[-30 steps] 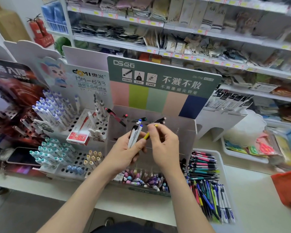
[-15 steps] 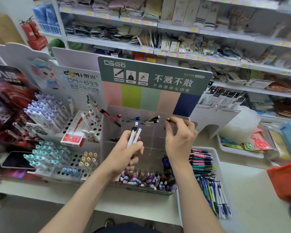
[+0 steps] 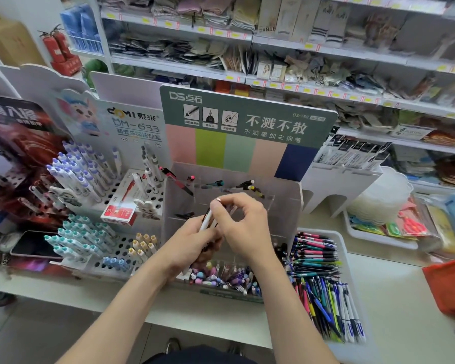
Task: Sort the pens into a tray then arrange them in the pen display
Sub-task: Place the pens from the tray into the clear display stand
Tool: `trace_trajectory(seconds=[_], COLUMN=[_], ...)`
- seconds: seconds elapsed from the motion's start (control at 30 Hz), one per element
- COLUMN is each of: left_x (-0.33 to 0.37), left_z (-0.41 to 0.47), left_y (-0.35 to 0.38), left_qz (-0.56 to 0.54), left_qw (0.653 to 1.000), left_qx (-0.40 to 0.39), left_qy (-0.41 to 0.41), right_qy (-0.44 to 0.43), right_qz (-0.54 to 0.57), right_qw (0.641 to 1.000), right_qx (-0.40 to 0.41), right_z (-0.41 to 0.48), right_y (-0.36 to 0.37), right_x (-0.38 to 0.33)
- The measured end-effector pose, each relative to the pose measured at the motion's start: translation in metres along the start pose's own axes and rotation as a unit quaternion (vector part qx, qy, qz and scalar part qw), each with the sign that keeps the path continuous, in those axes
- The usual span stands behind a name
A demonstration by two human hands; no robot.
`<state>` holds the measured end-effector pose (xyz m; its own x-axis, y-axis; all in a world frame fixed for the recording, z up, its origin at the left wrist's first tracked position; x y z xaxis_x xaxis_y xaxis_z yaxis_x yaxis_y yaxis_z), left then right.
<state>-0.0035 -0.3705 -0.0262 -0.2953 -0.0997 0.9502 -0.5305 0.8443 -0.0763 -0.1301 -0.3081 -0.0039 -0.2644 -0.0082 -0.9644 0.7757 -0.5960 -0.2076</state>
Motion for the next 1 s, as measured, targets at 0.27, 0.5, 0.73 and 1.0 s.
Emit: trace_trajectory(seconds=[0.27,0.5,0.73,1.0], left_x=[-0.009,-0.004,-0.005,-0.014], left_z=[-0.001,0.002,0.004,0.006], left_y=[-0.008,-0.005,-0.01,-0.017], left_qz=[-0.002,-0.028,-0.01,0.051], left_qw=[0.999,0.997,0.997,0.992], left_qx=[0.034,0.064,0.079,0.116], left_qy=[-0.01,-0.028,-0.005,0.009], right_qy=[-0.123,-0.16,-0.171,-0.006], right_qz=[0.118,-0.231,-0.116,0.097], right_qw=[0.931,0.938,0.966,0.983], right_qx=[0.323,0.201,0.156,0.156], right_z=[0.013,0.039,0.017,-0.004], right_y=[-0.041,-0.025,-0.017,-0.014], right_x=[-0.018,0.019,0.003,0.011])
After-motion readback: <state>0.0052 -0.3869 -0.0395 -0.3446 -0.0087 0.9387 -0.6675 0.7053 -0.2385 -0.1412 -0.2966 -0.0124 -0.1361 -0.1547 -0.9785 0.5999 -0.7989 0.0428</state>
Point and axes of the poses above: each hand's wrist, its own z-axis towards the middle knuckle, its own y-axis out of the palm, x = y × z, the point moved 3 cm from there along z, towards the middle knuckle, and after that the axes turned 10 degrees about z, right-handed, at the moved point
